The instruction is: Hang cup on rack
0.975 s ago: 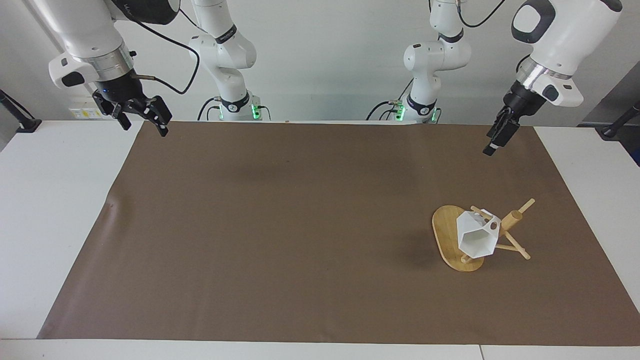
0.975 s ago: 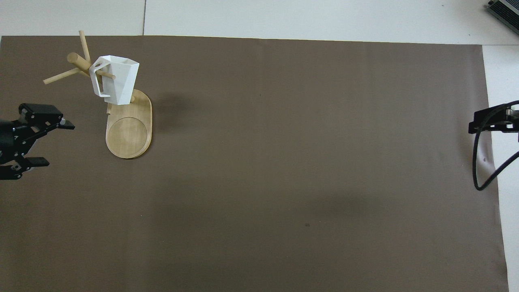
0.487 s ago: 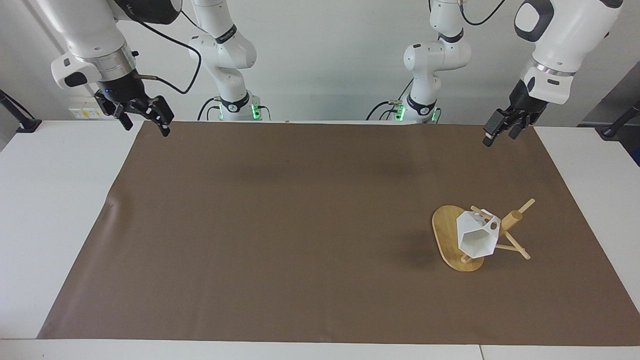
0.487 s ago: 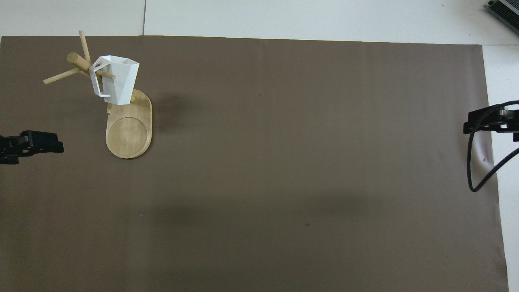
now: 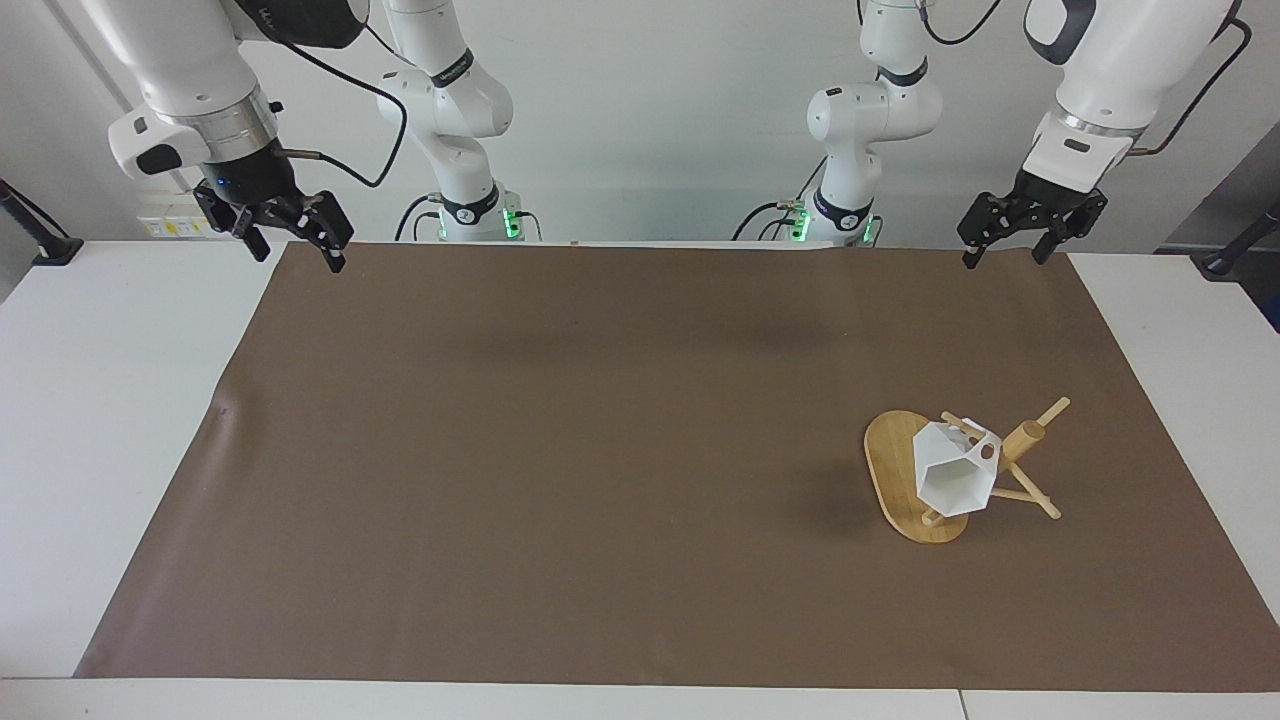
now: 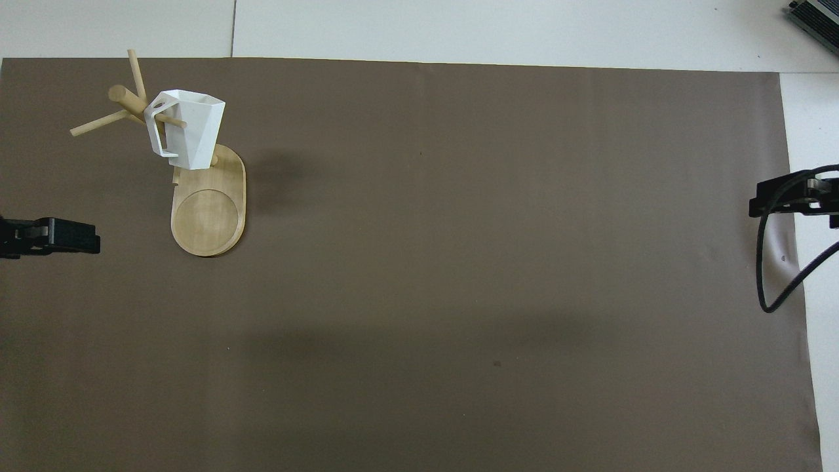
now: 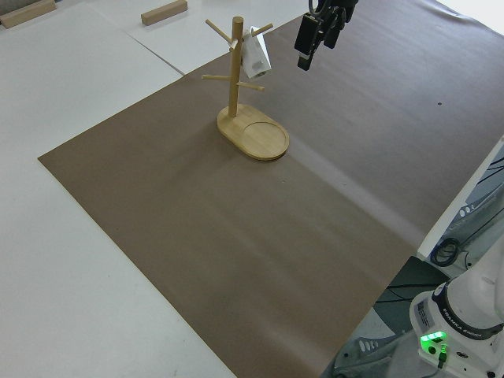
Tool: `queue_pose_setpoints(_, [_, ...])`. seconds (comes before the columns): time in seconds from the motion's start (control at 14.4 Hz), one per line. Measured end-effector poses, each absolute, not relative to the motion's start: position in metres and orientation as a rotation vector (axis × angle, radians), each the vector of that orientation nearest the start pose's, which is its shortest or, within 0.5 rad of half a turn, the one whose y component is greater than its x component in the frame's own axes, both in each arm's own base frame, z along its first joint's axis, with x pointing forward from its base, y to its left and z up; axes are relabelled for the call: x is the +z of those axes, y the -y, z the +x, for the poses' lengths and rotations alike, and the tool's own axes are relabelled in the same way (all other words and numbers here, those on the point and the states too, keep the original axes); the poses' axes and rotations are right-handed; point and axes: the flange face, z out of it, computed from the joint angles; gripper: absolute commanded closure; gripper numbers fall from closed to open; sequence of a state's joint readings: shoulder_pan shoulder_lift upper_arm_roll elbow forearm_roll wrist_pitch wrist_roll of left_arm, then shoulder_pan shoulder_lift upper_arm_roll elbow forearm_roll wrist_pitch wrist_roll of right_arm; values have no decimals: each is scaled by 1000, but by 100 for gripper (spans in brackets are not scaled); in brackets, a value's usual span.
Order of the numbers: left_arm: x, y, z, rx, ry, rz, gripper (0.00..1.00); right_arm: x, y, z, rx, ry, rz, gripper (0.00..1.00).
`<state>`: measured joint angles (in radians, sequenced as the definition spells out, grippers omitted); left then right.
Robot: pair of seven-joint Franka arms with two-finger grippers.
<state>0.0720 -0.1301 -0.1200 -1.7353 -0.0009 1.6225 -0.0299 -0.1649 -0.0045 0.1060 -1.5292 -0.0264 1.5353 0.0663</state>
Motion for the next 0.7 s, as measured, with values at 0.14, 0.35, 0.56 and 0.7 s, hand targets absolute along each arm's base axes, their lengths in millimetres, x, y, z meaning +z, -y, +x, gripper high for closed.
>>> queue_pose_setpoints(0.14, [617,33,532,9,-87,-3102,0,643,38,549,-16,-169,-3164,0])
queue_pose_setpoints(0.35, [609,45,543,34,-128,-3099,0,643,39,549,-16,-157,-3165,0])
queue_pose_setpoints(0.56, [614,46,537,56,-121,-3125,0,643,39,549,-16,-156,-3165,0])
queue_pose_setpoints(0.7, [626,38,536,23,-80,-3190,0,643,39,549,-16,-156,-3165,0])
